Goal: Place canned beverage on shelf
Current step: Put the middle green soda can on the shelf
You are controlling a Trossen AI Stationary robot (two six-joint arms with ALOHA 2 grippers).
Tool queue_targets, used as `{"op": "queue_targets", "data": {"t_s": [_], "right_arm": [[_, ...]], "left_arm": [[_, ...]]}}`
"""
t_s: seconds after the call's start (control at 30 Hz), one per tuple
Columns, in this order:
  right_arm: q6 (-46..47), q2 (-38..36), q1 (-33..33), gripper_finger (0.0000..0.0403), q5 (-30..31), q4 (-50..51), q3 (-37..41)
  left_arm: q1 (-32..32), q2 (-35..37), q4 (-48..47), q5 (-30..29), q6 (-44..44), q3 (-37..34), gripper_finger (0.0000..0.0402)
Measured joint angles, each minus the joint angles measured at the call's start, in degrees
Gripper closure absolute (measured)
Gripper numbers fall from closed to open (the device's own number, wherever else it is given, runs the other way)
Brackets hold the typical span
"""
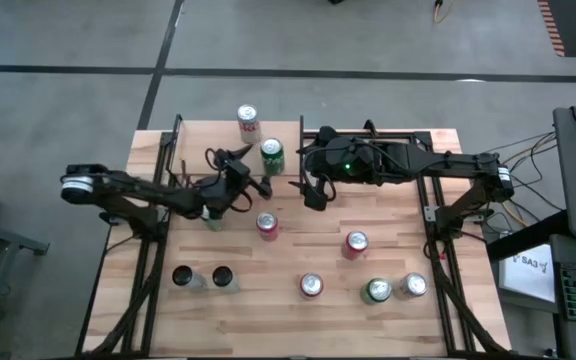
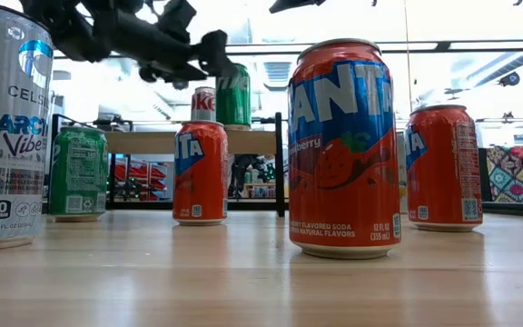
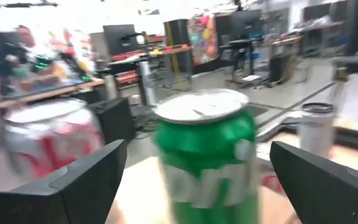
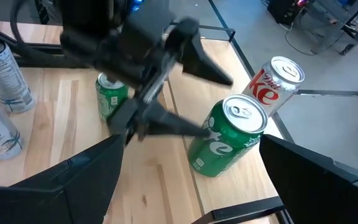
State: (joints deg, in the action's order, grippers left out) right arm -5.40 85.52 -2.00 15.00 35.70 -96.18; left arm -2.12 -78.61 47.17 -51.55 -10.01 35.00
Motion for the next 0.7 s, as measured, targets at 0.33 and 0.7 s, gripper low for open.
{"op": "queue_targets", "data": {"t_s": [0.33,0.7], "right_arm": [[-0.31,0.0,0.23,0.0038,-0.43,0.66,2.77],[-0.38,0.04,0.24,0.0041,-0.44,-6.52,12.84]], "left_arm": [[4.21,13.42,-16.8,-4.02,-2.46,0.01,0.002],[7.75,19.87,-34.75,6.24,-1.28,0.0,0.0095]]}}
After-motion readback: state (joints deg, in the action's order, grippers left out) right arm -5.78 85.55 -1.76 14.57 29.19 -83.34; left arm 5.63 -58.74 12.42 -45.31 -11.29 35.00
